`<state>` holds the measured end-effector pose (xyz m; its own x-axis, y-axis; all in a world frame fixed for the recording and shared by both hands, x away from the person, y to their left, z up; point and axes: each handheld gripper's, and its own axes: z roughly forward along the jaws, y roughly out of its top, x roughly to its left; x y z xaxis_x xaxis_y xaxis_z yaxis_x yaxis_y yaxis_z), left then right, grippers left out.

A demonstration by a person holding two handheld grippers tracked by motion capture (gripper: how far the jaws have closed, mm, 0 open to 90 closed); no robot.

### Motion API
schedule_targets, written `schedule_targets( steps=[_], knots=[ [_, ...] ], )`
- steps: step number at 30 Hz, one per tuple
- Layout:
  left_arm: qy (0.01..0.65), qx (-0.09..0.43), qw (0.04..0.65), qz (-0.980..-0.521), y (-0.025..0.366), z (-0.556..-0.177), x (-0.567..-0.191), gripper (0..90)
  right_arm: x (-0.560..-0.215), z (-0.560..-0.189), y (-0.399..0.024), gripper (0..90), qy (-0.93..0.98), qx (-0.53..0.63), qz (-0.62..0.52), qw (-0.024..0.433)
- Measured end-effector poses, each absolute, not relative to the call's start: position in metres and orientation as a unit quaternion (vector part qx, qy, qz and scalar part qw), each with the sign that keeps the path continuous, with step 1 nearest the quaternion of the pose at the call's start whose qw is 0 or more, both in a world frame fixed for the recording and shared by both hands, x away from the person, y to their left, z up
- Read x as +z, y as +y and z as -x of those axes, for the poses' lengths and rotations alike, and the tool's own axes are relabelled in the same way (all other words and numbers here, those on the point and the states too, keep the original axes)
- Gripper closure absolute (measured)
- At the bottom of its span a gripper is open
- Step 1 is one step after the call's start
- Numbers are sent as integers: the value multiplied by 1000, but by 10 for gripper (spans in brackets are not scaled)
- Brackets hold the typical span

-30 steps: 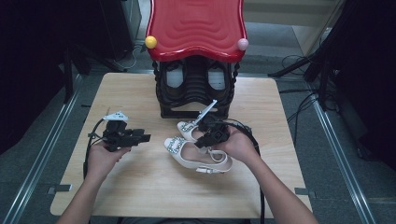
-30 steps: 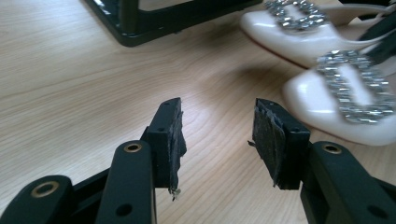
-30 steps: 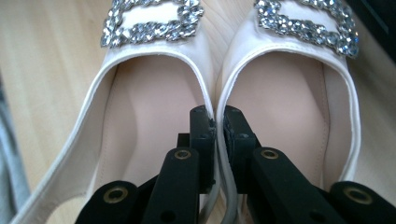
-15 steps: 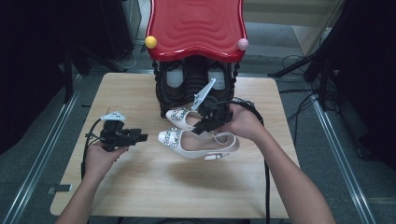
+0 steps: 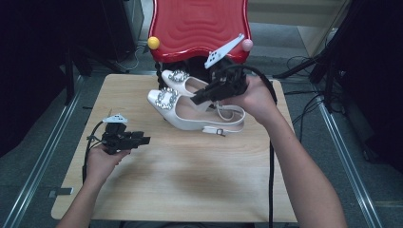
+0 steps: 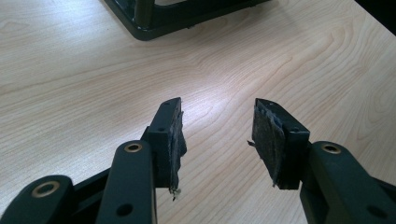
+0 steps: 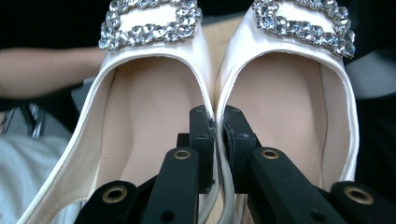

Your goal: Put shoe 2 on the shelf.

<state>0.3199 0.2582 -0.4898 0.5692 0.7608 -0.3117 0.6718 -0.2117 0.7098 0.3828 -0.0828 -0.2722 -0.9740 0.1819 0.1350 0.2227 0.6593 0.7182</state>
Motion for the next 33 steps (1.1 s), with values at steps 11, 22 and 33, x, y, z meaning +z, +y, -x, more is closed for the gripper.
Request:
schedule_targets(
  steps=[11,22,33],
  knots=[
    [462,54,426,-776,257,-320,-490,535,-215,-401,-90,851,-848,-494,191,27],
    [461,53,425,-778,256,-321,-492,535,-183,-434,-87,853,-764,-558,324,5],
    [458,50,424,-779,255,-321,-492,536,-171,-460,-89,852,-680,-596,428,1]
  ],
)
